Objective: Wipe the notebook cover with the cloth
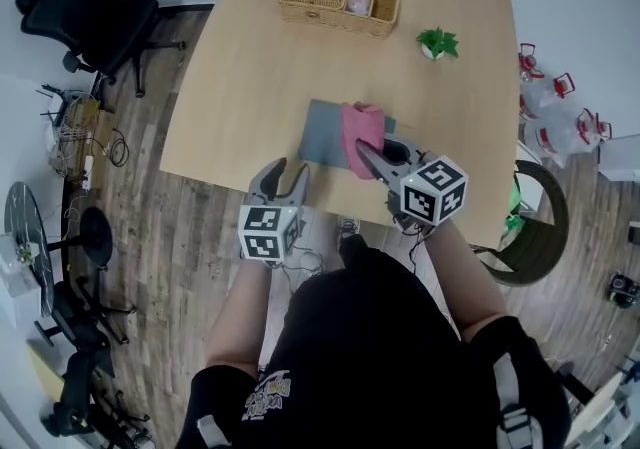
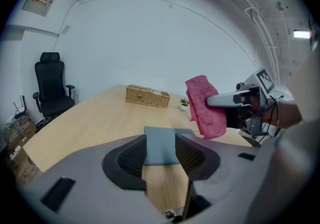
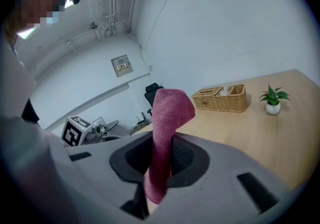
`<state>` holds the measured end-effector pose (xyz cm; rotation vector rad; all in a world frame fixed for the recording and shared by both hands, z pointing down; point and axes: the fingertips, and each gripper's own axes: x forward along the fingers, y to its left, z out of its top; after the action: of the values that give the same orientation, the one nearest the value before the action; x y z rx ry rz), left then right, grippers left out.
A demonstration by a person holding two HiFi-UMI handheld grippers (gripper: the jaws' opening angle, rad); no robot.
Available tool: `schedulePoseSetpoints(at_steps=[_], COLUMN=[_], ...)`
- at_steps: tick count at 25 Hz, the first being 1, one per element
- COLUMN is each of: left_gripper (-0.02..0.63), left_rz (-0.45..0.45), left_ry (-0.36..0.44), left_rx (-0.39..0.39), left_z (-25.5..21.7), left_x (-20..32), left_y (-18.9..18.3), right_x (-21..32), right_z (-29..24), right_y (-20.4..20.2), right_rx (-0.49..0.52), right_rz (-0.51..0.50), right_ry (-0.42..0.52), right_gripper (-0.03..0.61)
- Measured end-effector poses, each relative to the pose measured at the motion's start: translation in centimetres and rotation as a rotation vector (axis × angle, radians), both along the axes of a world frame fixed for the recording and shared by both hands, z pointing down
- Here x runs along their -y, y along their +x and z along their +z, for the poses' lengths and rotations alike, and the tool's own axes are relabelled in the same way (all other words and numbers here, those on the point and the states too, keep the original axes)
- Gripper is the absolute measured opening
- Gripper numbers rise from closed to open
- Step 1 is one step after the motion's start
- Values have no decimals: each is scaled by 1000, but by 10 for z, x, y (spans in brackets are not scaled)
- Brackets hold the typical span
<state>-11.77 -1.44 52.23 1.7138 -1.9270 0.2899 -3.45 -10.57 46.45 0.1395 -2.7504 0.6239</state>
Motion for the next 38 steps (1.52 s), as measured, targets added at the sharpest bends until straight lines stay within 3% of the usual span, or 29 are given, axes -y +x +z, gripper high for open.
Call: schedulePoseSetpoints(at_steps=[12, 20, 31, 38], left_gripper=[160, 160, 161, 163], left_rz=[-12, 50, 250, 352], left_ry=[-124, -182, -244, -259], left_rx=[29, 31, -4, -42], left_z=[49, 71, 102, 117], left_x=[47, 61, 89, 95], left_y=[-17, -30, -41, -47], right_x=[42, 48, 56, 55], right_z=[15, 25, 60, 94], right_y=[-22, -38, -67, -96], right_rx=[-2, -22, -124, -236], right_rz=[-47, -8, 161, 206], right_ry=[-39, -74, -143, -169], right_gripper=[63, 63, 63, 63])
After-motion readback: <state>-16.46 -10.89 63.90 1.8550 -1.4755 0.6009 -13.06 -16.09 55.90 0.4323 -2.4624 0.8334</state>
